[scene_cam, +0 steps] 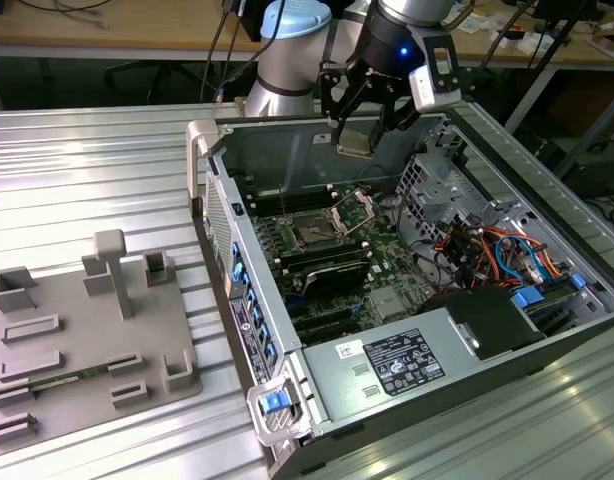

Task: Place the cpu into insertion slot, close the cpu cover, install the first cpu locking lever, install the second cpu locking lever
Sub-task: 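Place the cpu into insertion slot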

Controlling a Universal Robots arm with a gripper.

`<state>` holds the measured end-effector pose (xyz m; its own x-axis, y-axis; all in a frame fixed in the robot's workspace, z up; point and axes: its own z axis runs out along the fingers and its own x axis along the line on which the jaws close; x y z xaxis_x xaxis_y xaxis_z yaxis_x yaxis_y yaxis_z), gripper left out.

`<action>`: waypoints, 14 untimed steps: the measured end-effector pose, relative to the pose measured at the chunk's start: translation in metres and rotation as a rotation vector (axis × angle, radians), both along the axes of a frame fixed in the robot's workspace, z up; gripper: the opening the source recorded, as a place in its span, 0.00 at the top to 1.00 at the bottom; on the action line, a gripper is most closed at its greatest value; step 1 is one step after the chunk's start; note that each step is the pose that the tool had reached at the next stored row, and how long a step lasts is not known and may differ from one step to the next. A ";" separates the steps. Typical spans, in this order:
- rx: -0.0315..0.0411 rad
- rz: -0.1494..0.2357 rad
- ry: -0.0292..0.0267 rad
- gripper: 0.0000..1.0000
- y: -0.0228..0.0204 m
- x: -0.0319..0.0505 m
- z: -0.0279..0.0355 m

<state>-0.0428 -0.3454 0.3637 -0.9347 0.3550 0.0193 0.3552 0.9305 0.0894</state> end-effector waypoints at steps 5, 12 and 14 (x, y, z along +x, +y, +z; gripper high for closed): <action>0.0000 -0.017 0.0000 0.45 0.0000 0.0000 0.0000; 0.0000 -0.028 0.0000 0.45 0.0000 0.0000 0.0000; -0.0001 -0.028 0.0000 0.45 0.0000 0.0000 0.0000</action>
<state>-0.0428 -0.3453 0.3637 -0.9243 0.3813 0.0193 0.3814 0.9201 0.0893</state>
